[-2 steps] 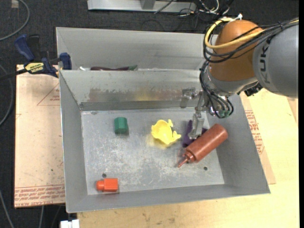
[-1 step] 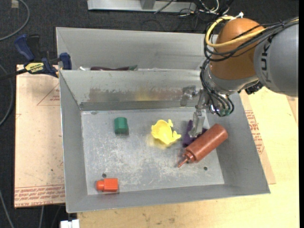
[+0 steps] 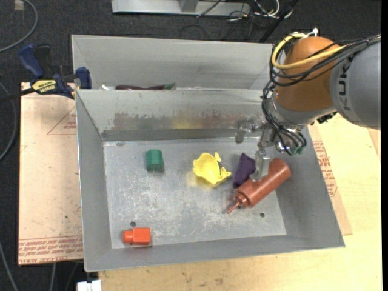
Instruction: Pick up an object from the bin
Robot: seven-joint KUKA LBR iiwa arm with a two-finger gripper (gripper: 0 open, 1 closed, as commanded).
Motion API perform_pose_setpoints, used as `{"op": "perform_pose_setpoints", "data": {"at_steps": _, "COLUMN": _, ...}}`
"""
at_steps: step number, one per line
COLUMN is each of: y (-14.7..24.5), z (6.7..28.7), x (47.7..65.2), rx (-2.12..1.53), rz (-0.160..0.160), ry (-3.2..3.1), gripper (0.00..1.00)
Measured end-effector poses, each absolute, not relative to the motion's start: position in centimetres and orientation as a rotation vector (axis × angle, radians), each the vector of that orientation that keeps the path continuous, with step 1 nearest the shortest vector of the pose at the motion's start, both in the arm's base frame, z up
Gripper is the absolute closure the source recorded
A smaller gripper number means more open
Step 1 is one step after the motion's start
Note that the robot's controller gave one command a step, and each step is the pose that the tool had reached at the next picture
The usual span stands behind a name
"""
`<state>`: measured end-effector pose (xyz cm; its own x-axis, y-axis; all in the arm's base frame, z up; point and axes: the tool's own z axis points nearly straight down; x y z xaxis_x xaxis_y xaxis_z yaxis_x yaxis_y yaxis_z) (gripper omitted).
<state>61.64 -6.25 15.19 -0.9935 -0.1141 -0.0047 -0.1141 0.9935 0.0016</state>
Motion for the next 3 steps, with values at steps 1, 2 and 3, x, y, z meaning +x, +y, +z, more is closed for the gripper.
{"op": "perform_pose_setpoints", "data": {"at_steps": 1, "y": -11.3, "z": 13.3, "x": 59.2, "rx": -0.604, "rz": 0.002, "ry": 3.081, "gripper": 0.0}}
{"op": "perform_pose_setpoints", "data": {"at_steps": 2, "y": -11.8, "z": 15.0, "x": 59.1, "rx": -0.814, "rz": -0.002, "ry": 3.028, "gripper": 0.0}}
{"op": "perform_pose_setpoints", "data": {"at_steps": 3, "y": -11.9, "z": 9.4, "x": 59.0, "rx": -1.018, "rz": -0.003, "ry": 2.962, "gripper": 0.0}}
